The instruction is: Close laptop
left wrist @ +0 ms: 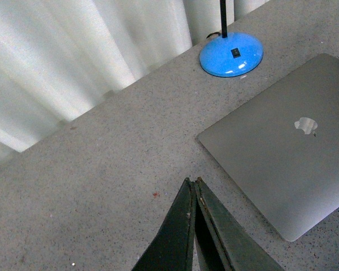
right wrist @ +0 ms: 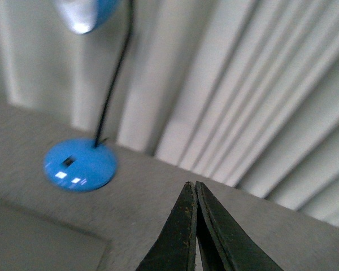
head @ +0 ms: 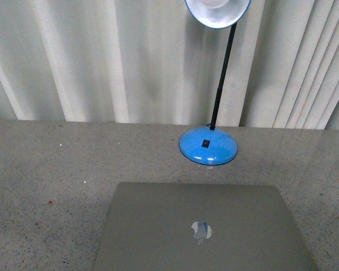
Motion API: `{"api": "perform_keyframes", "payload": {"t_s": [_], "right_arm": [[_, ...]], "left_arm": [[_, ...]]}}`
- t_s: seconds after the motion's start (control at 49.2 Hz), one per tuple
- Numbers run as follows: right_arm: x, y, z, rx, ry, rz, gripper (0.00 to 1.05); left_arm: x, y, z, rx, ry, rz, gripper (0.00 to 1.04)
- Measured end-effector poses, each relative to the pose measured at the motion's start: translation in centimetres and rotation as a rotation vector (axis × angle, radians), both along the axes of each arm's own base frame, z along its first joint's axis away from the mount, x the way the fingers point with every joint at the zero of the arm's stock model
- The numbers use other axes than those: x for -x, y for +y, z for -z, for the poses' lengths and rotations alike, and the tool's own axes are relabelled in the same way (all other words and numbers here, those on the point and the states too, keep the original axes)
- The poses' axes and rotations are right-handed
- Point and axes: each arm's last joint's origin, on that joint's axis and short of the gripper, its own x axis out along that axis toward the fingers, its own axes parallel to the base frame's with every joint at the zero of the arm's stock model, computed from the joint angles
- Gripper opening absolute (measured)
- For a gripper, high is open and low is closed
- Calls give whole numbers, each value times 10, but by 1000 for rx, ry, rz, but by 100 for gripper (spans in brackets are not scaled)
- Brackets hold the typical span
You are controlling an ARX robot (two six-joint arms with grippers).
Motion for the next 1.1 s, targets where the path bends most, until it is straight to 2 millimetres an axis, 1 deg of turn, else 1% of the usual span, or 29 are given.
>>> {"api": "perform_keyframes", "payload": {"t_s": [0.061, 0.081, 0.142, 0.183, 0.284, 0.386, 0.447, 0.528, 0.569, 0.772, 0.975, 1.097], "right_arm": [[10, 1, 2, -78, -42, 97, 3], [12, 1, 2, -97, -45, 103, 3], [25, 1, 7, -197, -41, 146, 3], [36, 1, 11, -237, -27, 154, 3], [57, 1, 9, -288, -27, 155, 3], [70, 1, 13, -308, -64, 150, 3], [73, 1, 19, -309, -62, 150, 3], [78, 2, 32, -309, -41, 153, 3], [81, 2, 34, -310, -44, 153, 3], [90, 2, 46, -311, -48, 152, 3], [98, 2, 53, -312, -50, 152, 3], [101, 2, 56, -312, -49, 152, 3]], "left_arm": [[3, 3, 4, 43, -91, -146, 4], [4, 5, 7, 63, -139, -205, 4], [11, 8, 16, 193, -250, -345, 4], [17, 9, 20, 279, -297, -383, 4], [25, 9, 29, 372, -305, -399, 4], [31, 9, 40, 396, -293, -403, 4], [34, 9, 44, 402, -294, -404, 4], [39, 9, 48, 406, -296, -405, 4], [41, 9, 51, 408, -295, -405, 4], [49, 9, 60, 415, -293, -407, 4], [55, 9, 66, 416, -295, -406, 4], [57, 9, 64, 424, -324, -401, 4]]}}
